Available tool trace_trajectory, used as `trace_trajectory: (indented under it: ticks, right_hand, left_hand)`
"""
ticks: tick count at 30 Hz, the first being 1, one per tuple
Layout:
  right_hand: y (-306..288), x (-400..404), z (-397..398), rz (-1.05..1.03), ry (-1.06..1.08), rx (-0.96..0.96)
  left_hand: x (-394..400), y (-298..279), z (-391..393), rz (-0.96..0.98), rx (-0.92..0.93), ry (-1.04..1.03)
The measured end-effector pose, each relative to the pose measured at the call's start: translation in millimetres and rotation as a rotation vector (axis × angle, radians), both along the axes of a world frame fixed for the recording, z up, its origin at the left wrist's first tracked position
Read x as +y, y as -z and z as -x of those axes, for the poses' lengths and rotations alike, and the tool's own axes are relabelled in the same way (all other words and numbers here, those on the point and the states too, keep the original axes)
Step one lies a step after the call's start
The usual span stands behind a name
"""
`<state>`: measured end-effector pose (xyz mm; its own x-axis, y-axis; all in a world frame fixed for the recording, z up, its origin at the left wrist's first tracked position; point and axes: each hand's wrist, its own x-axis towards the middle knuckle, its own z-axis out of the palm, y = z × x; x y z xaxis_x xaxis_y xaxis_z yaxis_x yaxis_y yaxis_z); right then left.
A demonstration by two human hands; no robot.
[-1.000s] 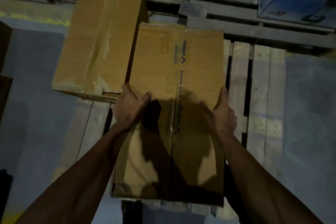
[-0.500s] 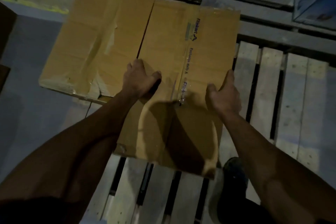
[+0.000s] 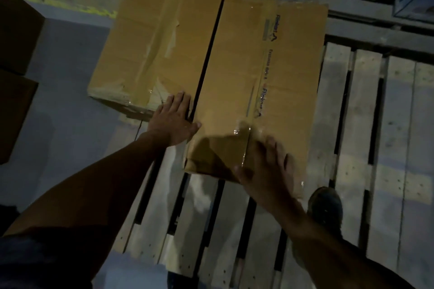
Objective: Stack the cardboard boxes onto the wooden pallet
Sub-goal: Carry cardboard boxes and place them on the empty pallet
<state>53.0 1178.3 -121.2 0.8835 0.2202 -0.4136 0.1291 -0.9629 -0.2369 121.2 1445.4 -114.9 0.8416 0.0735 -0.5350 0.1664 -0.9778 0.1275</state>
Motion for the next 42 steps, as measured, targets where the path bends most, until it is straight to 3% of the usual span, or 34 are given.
trace_trajectory:
  ticks: [6,16,27,42]
  right_hand:
    - [28,21,57,0.090,-0.161,-0.095]
    - [58,28,49,0.075,-0.059,-0.297]
    - [39,46,-30,-0.008,-0.043,-0.184]
    - [39,47,-76,0.003,-0.031,-0.134]
  left_hand:
    - [19,5,6,0.002,0.003,0.086]
    - [26,17,10,-0.003,-0.089,0.157]
    - [42,28,9,-0.027,-0.124,0.263]
    - [24,75,14,0.026,-0.493,0.093]
